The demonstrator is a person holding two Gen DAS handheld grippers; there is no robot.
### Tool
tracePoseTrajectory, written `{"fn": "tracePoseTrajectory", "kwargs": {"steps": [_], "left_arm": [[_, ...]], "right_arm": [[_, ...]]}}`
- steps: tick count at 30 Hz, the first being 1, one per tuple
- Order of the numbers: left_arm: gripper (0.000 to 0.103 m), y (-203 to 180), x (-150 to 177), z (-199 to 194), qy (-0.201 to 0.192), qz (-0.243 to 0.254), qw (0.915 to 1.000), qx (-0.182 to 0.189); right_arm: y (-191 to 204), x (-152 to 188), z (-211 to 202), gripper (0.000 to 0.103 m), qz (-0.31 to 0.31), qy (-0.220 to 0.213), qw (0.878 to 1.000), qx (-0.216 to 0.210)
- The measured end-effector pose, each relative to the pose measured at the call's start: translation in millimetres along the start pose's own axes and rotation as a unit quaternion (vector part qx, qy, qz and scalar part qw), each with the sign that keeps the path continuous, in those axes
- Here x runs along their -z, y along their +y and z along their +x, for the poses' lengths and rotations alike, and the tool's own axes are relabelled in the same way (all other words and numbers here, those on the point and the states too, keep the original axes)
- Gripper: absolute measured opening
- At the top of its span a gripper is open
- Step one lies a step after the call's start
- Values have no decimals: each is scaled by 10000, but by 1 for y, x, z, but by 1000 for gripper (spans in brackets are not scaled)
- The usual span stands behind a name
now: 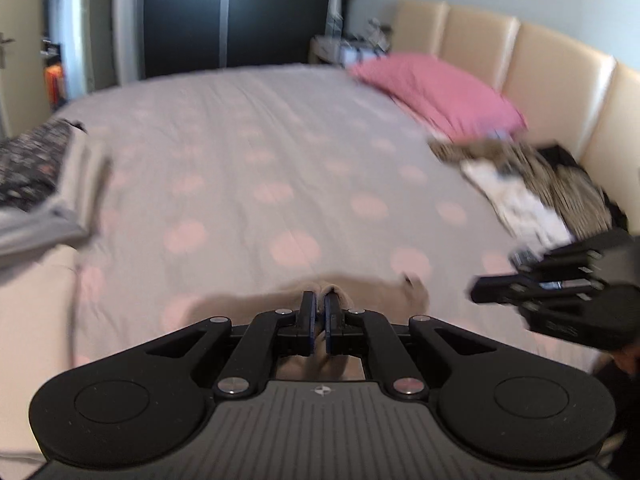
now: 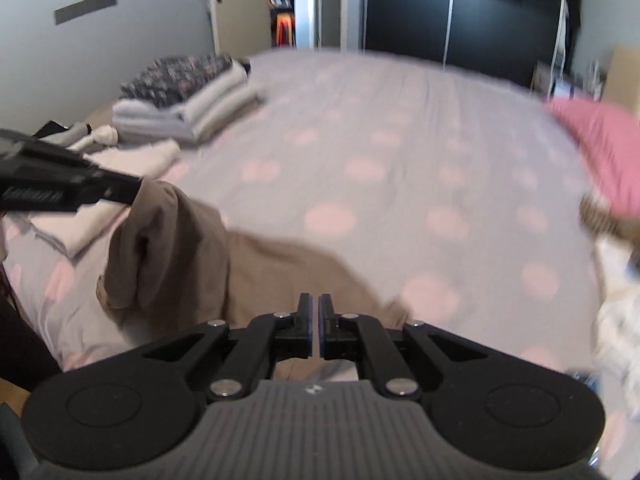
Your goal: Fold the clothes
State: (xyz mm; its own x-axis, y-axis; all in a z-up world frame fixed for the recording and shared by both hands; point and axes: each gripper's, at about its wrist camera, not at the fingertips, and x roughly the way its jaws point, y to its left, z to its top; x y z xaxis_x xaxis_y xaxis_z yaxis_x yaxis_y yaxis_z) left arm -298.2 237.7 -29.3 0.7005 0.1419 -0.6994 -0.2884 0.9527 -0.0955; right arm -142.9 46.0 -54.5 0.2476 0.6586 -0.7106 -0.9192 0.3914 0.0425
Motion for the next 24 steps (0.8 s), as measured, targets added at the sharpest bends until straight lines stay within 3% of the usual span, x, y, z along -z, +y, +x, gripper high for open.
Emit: {"fn": "tracePoseTrajectory", "kwargs": {"steps": [3,6,11,13,16,19,21,24], "left_arm": [[2,-11,18,15,376,102,9986,371],[3,-34,37,22,609,539,9943,689],[3,-64,59,21,809,1119,9789,1504],[3,-69,65,20,878,1217,9745,1669],[7,-70,70,20,927,1343,9748,1520],[29,-66,69,19,900,1288,9774,1413],[50,-62,68,16,857,1217,9794,1361],[51,-54,64,14,823,1156,9827,1193]], "right_arm": [[-1,12,13,9,176,297,9994,-79],[4,21,22,27,133,430,9990,-53],[3,21,35,31,188,516,9985,-45],[3,20,38,33,190,531,9984,-46],[4,19,41,35,191,562,9982,-105],[7,21,42,37,179,592,9979,-210],[10,23,42,37,182,607,9975,-323],[19,25,43,38,50,602,9970,-484]]}}
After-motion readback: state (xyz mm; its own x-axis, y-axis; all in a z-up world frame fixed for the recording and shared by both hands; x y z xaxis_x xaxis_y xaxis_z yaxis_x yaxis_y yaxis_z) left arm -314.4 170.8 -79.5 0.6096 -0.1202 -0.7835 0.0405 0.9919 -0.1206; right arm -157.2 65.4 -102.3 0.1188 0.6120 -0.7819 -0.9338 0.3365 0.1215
